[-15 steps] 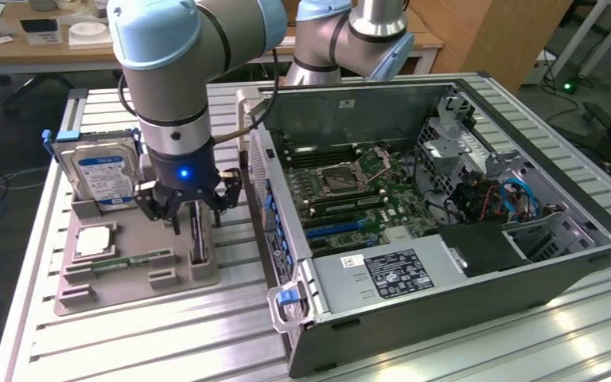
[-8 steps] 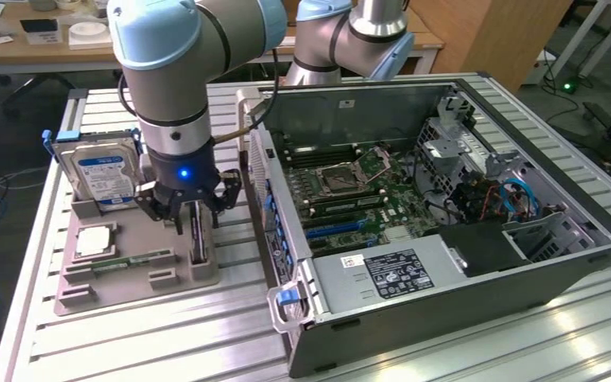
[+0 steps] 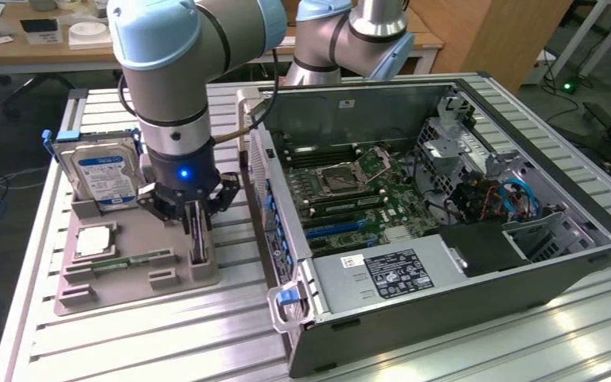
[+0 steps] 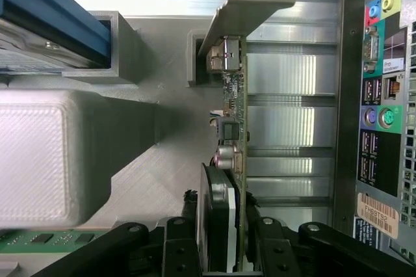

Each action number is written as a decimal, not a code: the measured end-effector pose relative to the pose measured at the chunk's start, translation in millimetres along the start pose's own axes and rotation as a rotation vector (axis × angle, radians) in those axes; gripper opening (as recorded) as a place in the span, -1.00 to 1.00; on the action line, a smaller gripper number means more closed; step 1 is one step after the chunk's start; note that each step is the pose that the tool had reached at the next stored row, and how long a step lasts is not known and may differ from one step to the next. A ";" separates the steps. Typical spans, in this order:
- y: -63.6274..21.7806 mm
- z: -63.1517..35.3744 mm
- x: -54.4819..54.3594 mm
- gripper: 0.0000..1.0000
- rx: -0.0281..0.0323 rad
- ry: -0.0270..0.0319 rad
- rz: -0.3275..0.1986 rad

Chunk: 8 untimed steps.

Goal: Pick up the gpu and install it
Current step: 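Pick up the gpu and move the gpu toward the slot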

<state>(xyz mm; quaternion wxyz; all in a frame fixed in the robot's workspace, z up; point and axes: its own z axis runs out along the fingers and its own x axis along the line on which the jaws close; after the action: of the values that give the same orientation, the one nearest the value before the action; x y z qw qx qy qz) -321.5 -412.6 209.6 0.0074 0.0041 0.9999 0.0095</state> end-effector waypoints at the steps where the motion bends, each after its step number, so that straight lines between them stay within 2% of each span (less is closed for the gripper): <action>1: 0.0 0.1 0.2 -0.22 0.0000 0.0001 0.000; 8: -0.1 0.9 1.3 -0.22 0.0003 0.0004 0.000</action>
<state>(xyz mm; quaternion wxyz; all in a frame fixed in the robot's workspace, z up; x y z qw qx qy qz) -322.8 -412.6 208.7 0.0072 0.0041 0.9999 0.0093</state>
